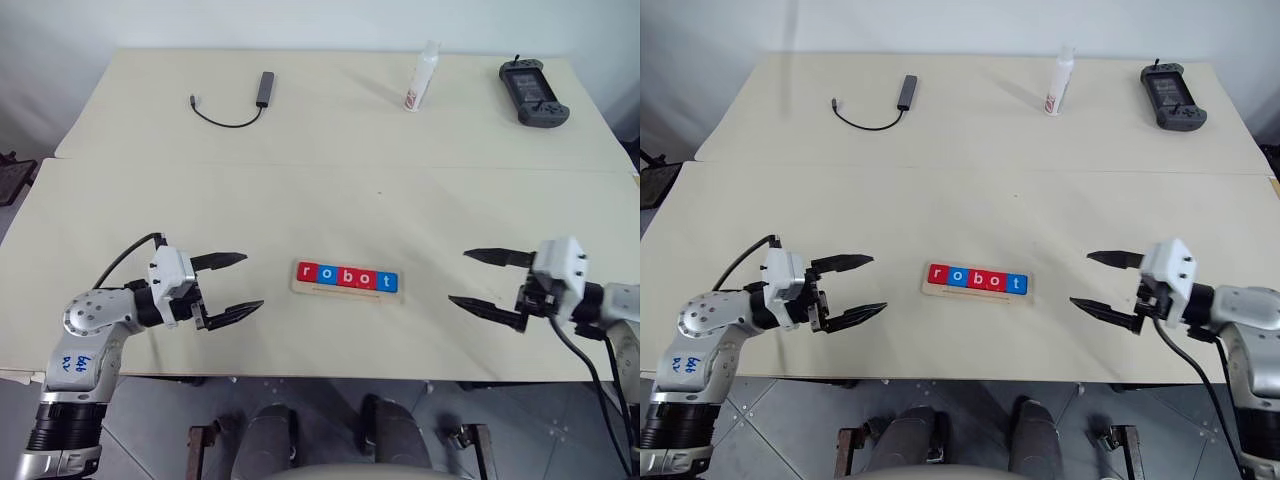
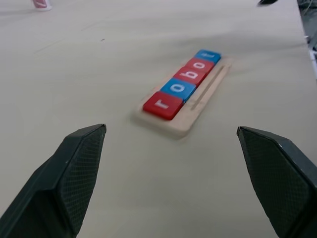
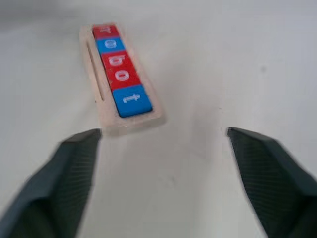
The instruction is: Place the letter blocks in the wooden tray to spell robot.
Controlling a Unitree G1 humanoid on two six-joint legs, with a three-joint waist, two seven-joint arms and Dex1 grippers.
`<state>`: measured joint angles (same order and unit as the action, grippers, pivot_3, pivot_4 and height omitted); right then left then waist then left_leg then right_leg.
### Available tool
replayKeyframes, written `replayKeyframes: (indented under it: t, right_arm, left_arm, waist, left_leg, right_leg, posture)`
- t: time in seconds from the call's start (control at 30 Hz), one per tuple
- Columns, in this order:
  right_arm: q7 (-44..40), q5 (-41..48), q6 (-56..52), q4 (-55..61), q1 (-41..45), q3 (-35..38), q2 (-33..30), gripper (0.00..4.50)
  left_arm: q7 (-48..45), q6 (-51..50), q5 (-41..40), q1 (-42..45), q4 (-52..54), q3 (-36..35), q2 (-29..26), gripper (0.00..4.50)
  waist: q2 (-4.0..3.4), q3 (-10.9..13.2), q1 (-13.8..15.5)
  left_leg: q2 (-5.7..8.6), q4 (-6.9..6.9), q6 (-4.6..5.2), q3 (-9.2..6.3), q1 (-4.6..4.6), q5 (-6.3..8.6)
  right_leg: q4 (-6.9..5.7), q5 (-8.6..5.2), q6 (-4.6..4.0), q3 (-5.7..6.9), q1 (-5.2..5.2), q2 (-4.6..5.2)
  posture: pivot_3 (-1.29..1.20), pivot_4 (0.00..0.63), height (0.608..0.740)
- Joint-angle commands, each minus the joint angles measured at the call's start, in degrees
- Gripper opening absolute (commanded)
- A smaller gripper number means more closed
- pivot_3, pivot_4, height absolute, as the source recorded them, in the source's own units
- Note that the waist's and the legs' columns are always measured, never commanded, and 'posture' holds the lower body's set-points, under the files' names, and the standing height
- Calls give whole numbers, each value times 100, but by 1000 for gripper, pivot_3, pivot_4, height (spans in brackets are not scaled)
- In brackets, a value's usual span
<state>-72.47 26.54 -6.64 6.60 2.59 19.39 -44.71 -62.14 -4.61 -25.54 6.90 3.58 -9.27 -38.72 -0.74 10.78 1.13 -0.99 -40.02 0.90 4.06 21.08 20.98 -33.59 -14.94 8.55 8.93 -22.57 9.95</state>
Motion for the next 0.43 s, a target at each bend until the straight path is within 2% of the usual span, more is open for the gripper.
replayKeyframes:
  t: [0.03,0.43]
  right_arm:
    - [-153,405,293,210,-174,273,86,4475]
    - [-168,296,713,-383,28,-81,154,4475]
  left_arm:
    - [-87,192,-33,57,-203,-289,-162,4500]
    - [145,555,165,91,-413,-335,-129,4500]
  waist:
    - [0,0,-4]
    - [0,0,16]
  left_leg:
    - [-1,0,0,0,0,0]
    - [0,-2,0,0,0,0]
  right_leg:
    - [0,0,0,-1,0,-1]
    - [-2,0,0,-2,0,0]
  posture:
    - [0,150,740]
    - [0,150,740]
